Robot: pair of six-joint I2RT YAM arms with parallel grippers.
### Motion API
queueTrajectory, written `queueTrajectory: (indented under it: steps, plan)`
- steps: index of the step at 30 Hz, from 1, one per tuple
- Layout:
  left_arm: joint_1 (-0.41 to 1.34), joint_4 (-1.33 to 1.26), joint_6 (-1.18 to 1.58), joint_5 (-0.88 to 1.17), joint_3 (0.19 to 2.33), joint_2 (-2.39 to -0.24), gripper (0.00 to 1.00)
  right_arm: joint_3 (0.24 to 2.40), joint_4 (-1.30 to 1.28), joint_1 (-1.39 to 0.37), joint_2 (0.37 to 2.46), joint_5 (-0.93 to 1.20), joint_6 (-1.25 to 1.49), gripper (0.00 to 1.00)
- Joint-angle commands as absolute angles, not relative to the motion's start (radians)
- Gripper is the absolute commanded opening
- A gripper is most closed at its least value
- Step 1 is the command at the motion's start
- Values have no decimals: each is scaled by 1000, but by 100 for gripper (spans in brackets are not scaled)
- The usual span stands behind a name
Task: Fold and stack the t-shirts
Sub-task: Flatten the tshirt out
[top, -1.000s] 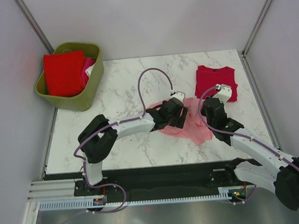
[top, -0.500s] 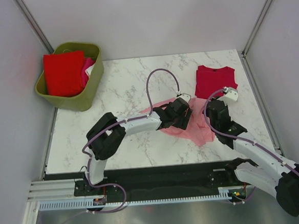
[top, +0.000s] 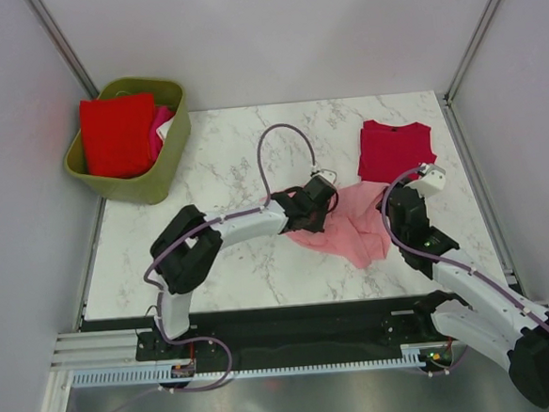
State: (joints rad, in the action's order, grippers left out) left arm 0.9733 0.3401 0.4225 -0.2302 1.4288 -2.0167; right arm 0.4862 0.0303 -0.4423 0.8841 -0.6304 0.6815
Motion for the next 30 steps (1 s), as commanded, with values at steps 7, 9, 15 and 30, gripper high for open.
queueTrajectory:
  steps: [7,9,15,30]
  plan:
    - [510,187,580,213,1066,-1367,2,506,64,-423,931,-635,704,0]
    - [400,178,601,264,997,-1207,2,512,60,-419,943,-626,707,0]
    - [270,303,678,132,901,-927,2,526,64,-417,946,-569,692,0]
    - [262,529,742,-330,856,-514,2,656,-116,-416,635,-390,565,0]
